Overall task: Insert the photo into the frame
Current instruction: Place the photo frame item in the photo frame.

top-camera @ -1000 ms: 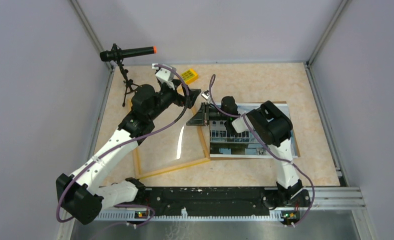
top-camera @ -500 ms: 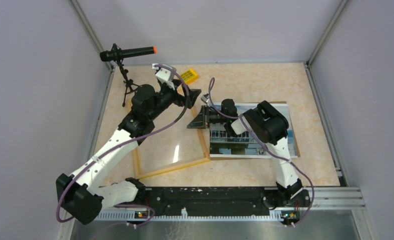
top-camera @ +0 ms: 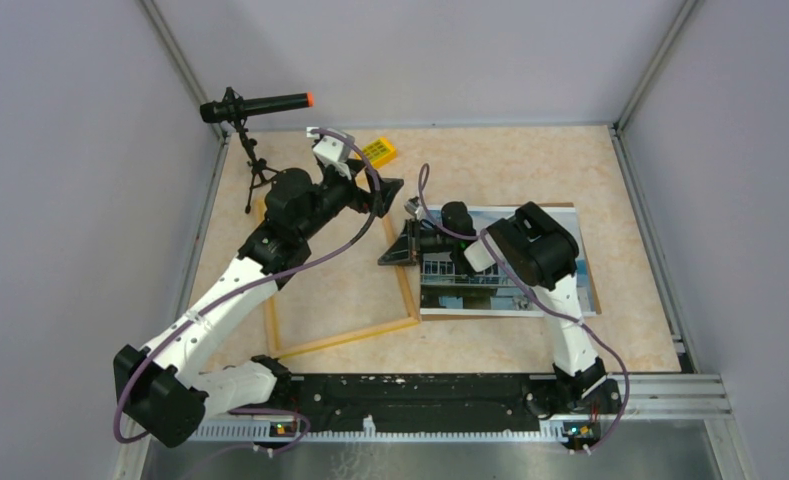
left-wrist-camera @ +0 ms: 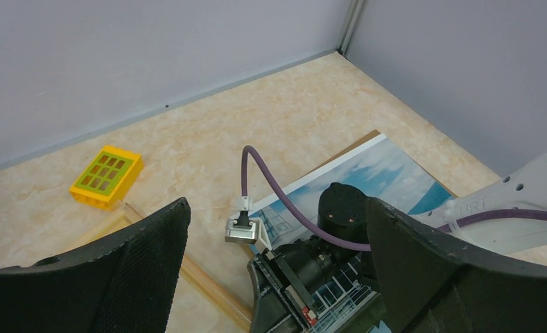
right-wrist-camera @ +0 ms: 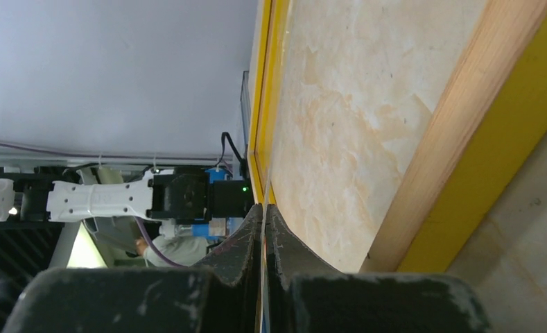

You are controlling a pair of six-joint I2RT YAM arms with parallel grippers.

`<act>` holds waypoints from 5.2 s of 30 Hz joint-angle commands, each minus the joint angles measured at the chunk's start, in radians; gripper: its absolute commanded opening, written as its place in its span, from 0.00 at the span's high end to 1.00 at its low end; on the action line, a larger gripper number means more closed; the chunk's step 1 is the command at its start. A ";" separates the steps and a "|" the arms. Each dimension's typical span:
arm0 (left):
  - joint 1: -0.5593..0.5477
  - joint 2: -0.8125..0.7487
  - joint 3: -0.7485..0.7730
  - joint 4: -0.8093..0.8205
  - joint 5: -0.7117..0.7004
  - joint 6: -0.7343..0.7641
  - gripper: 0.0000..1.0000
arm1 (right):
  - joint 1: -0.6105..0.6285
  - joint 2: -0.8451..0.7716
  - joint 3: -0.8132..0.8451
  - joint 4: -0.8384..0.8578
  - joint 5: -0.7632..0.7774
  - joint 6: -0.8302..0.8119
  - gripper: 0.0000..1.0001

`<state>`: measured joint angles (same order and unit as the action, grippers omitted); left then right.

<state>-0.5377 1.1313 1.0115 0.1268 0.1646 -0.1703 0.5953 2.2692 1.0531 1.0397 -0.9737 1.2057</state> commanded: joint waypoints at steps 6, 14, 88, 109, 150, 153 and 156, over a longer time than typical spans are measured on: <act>-0.004 0.000 0.017 0.026 -0.011 -0.013 0.01 | 0.012 -0.042 0.037 -0.035 -0.026 -0.064 1.00; 0.184 0.022 0.051 -0.365 -0.259 -0.235 0.02 | 0.012 -0.055 0.044 -0.119 0.017 -0.134 0.95; 0.927 0.238 -0.431 -0.216 0.524 -0.304 0.02 | -0.009 -0.102 -0.126 0.023 0.077 0.058 1.00; 0.927 0.245 -0.435 -0.210 0.525 -0.308 0.02 | -0.015 -0.168 -0.176 -0.069 0.165 -0.039 1.00; 0.928 0.259 -0.452 -0.185 0.547 -0.325 0.02 | 0.015 -0.145 -0.058 -0.307 0.131 -0.179 0.93; 0.928 0.235 -0.437 -0.223 0.498 -0.319 0.02 | 0.017 -0.163 -0.048 -0.390 0.159 -0.228 0.81; 0.927 0.193 -0.419 -0.261 0.449 -0.313 0.02 | 0.018 -0.178 -0.041 -0.480 0.190 -0.278 0.73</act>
<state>0.3943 1.3876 0.5686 -0.0845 0.6510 -0.4862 0.5991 2.1311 0.9802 0.6971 -0.8631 1.0554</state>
